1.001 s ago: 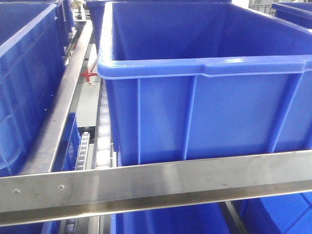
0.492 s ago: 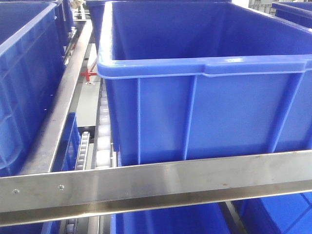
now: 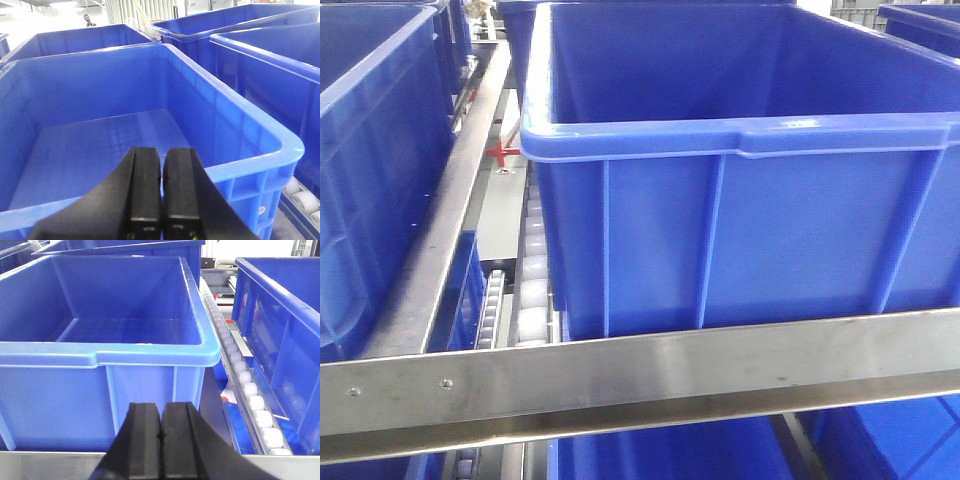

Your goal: Pick red cube and place on left shelf

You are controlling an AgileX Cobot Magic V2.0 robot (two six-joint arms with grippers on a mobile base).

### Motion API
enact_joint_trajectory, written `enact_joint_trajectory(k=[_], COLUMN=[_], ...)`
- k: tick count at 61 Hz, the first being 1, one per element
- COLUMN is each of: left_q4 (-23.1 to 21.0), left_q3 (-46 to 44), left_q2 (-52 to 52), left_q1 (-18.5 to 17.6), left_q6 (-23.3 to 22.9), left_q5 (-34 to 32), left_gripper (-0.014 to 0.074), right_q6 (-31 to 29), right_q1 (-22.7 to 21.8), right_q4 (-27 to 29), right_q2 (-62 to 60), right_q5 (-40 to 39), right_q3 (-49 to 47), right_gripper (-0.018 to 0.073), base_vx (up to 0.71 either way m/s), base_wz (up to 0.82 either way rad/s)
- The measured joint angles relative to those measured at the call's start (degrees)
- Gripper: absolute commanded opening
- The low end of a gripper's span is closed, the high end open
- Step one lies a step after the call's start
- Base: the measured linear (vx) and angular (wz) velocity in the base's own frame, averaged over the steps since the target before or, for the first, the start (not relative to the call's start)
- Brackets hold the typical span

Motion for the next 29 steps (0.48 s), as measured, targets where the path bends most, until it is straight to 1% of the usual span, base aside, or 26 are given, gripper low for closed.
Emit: enact_joint_trajectory(k=[8, 29], left_q4=[0.0, 0.0], left_q3=[0.0, 0.0], left_q2=[0.0, 0.0], left_q1=[0.0, 0.0], left_q6=[0.0, 0.0], left_q5=[0.0, 0.0], left_gripper=[0.0106, 0.0106], right_q6=[-0.1, -0.1], right_q1=[0.0, 0.0], right_q4=[0.0, 0.0], right_q2=[0.0, 0.0], right_q5=[0.0, 0.0], right_q3=[0.0, 0.0], right_gripper=[0.0057, 0.0057], base_vx=[-0.02, 0.0], base_wz=[-0.11, 0.0])
